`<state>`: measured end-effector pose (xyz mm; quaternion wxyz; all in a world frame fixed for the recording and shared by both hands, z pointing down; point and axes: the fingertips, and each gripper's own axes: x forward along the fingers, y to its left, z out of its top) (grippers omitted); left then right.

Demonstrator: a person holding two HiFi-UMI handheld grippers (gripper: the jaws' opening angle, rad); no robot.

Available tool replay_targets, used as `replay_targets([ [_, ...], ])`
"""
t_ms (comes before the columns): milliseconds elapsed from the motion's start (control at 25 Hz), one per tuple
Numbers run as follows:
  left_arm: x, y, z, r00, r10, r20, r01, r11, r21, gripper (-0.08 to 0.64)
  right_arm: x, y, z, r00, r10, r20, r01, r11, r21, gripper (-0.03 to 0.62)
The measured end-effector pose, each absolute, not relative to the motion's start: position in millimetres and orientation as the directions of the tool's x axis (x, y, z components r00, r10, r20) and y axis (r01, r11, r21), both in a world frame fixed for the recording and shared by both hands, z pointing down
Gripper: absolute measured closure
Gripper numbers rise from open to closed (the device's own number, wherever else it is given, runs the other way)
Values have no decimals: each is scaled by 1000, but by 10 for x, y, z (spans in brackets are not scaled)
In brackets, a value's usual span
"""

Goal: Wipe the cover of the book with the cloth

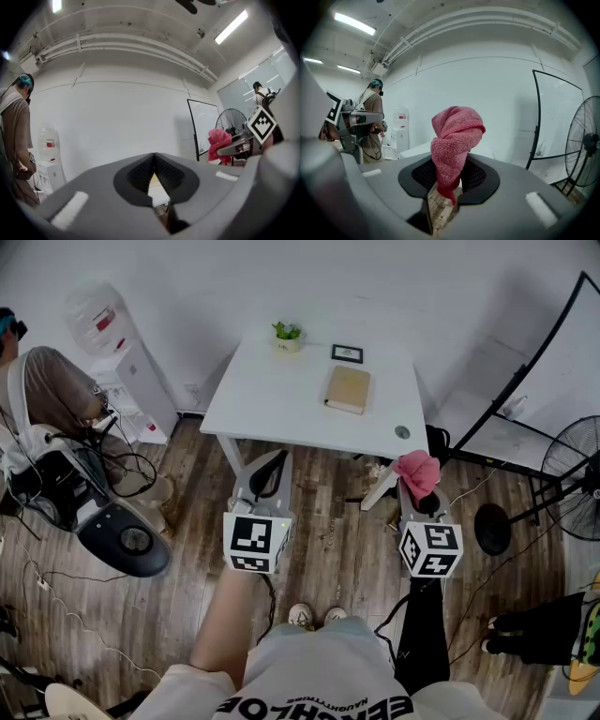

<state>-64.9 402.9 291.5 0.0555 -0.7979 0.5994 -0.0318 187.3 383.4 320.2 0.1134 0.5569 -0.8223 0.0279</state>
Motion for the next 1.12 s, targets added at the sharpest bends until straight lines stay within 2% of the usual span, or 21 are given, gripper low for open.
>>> replay_targets([
  [240, -693, 4079, 2870, 293, -956, -13, -950, -289, -115, 503, 1733, 3896, 3295, -357, -905, 233, -919, 385, 87, 489],
  [440, -757, 4048, 2960, 276, -961, -6, -956, -274, -108, 503, 1707, 3864, 3227, -370, -913, 171, -924, 381, 35, 489],
  [560, -778, 4020, 3067, 269, -963, 4, -958, -269, -97, 503, 1691, 3840, 3305, -371, -911, 180, -923, 384, 42, 488],
  [1120, -750, 2476, 3169, 273, -961, 37, -959, -275, -73, 503, 1853, 2261, 3478, -343, -913, 220, -938, 344, -36, 488],
])
